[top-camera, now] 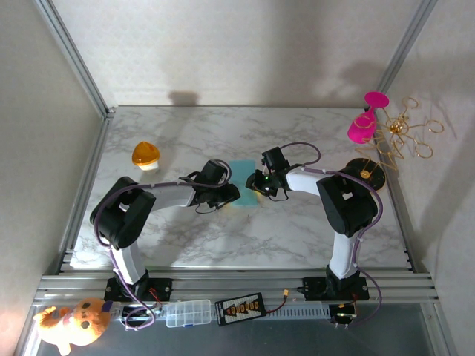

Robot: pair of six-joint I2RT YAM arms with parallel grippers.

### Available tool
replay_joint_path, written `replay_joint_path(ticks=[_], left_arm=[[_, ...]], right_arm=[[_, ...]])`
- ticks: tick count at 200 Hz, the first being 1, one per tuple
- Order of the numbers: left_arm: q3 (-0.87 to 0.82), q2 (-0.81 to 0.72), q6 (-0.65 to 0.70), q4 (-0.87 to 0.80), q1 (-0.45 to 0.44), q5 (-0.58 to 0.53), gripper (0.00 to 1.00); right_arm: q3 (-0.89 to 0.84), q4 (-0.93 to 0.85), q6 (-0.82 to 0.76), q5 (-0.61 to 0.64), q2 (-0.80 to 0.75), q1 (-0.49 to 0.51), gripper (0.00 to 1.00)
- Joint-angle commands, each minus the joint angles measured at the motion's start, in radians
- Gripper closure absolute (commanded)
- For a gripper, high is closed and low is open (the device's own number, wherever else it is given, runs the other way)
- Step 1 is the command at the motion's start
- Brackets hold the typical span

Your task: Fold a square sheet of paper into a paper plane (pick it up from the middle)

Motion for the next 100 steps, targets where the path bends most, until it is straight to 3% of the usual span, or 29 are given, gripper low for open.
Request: replay_joint_path(ticks=[1, 100], left_arm=[[0.010, -0.001, 0.004, 0.030, -0.001, 0.032, 0.60], [-0.001, 0.029, -0.034, 0.173, 0.051, 0.092, 0.63]], right_arm=[[-0.042, -0.109, -0.014, 0.053, 0.099, 0.005, 0.67], [-0.049, -0.105, -0.016, 0.055, 0.094, 0.005, 0.67]])
